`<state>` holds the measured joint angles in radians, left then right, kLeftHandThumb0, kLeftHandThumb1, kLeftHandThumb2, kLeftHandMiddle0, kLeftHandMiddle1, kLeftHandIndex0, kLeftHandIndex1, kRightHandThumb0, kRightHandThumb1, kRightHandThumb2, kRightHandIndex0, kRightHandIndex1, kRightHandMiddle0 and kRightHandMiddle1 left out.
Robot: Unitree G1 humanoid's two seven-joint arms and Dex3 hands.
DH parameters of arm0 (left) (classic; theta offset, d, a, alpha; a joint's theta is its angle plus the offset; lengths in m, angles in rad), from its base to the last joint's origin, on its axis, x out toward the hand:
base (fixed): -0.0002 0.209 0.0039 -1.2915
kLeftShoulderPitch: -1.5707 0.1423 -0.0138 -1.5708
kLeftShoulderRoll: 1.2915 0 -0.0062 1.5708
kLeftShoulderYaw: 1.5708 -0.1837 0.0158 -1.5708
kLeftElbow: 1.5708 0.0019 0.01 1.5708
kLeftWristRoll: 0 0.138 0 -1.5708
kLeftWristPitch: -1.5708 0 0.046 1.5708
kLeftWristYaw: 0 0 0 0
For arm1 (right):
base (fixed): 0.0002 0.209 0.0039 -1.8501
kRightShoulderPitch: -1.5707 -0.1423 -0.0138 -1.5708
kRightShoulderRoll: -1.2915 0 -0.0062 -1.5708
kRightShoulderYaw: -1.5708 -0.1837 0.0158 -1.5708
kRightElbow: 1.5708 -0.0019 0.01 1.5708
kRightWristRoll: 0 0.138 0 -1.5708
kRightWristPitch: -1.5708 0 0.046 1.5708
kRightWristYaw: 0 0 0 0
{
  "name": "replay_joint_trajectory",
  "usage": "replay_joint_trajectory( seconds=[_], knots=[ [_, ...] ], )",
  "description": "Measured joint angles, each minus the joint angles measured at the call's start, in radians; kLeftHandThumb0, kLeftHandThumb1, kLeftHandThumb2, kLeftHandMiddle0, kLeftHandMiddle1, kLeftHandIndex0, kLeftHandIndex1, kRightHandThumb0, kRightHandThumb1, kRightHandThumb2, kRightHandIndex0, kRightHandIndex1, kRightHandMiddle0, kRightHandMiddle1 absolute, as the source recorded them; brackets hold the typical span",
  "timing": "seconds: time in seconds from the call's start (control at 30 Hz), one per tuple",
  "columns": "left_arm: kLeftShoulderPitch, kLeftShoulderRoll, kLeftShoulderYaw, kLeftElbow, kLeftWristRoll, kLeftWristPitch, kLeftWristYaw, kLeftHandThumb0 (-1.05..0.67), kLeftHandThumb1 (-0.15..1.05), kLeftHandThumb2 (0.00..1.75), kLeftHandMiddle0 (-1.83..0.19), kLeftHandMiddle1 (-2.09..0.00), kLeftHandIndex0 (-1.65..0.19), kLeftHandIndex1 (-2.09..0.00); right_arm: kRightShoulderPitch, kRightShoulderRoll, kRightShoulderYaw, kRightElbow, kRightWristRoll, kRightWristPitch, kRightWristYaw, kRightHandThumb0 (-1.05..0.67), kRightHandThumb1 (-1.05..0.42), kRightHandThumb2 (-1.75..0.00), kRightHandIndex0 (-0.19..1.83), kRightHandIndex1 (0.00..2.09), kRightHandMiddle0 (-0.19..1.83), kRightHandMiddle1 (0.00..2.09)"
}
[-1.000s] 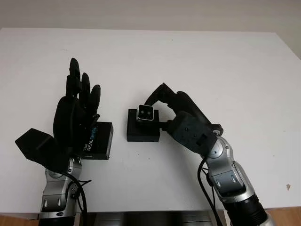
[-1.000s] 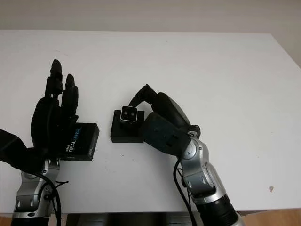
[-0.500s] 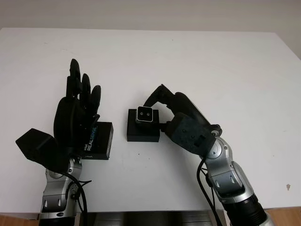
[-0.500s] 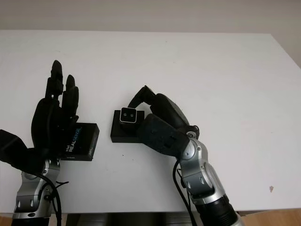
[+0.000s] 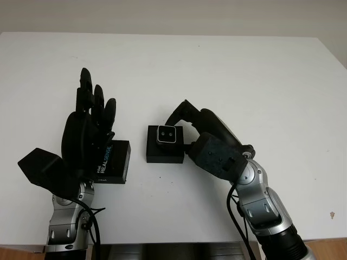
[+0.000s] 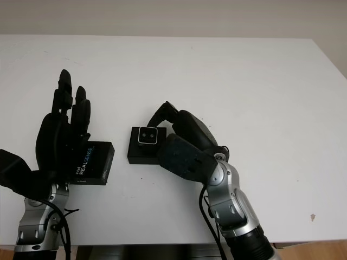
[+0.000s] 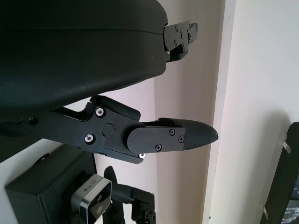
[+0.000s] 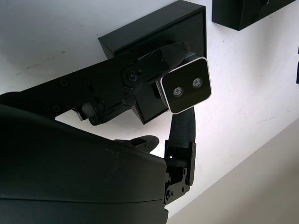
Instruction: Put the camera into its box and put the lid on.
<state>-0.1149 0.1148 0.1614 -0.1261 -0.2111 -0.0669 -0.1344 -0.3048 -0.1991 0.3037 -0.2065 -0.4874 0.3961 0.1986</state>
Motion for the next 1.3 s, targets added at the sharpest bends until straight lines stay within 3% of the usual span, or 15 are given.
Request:
replay_joint_trajectory(
  seconds=[0.93, 1.0, 1.07, 1.13, 1.2, 1.3],
  knots=[
    [0.017, 0.000, -0.001, -0.036, -0.005, 0.013, 0.012, -0.61, 1.05, 0.39, 0.16, -0.05, 0.19, -0.02, 0.016, -0.001, 0.003, -0.001, -0.023, 0.001, 0.012, -0.42, -1.05, -0.17, 0.35, 0.07, 0.31, 2.09],
    [0.017, 0.000, -0.001, -0.036, -0.005, 0.013, 0.011, -0.61, 1.05, 0.39, 0.16, -0.05, 0.19, -0.02, 0.016, -0.001, 0.003, -0.001, -0.024, 0.001, 0.011, -0.44, -1.05, -0.16, 0.34, 0.06, 0.20, 2.09],
    [0.017, -0.001, -0.001, -0.036, -0.006, 0.013, 0.011, -0.61, 1.05, 0.38, 0.16, -0.05, 0.19, -0.03, 0.018, -0.001, 0.003, -0.001, -0.023, 0.001, 0.013, -0.49, -1.04, -0.10, 0.28, 0.04, -0.02, 1.90],
    [0.017, -0.002, -0.001, -0.036, -0.006, 0.013, 0.011, -0.62, 1.05, 0.37, 0.16, -0.06, 0.19, -0.03, 0.019, -0.004, 0.003, -0.002, -0.023, 0.014, 0.036, -0.59, -1.03, -0.06, 0.14, 0.02, -0.15, 1.40],
    [0.017, -0.002, -0.001, -0.036, -0.006, 0.013, 0.012, -0.62, 1.05, 0.37, 0.16, -0.06, 0.19, -0.03, 0.020, -0.020, 0.004, -0.003, -0.024, 0.021, 0.063, -0.66, -1.01, -0.06, 0.01, 0.02, -0.16, 0.97],
    [0.017, -0.003, -0.001, -0.036, -0.006, 0.019, 0.013, -0.62, 1.05, 0.36, 0.16, -0.05, 0.19, -0.03, 0.020, -0.037, 0.006, -0.015, -0.026, 0.023, 0.092, -0.68, -1.00, -0.05, -0.08, 0.03, -0.08, 0.56]
  ],
)
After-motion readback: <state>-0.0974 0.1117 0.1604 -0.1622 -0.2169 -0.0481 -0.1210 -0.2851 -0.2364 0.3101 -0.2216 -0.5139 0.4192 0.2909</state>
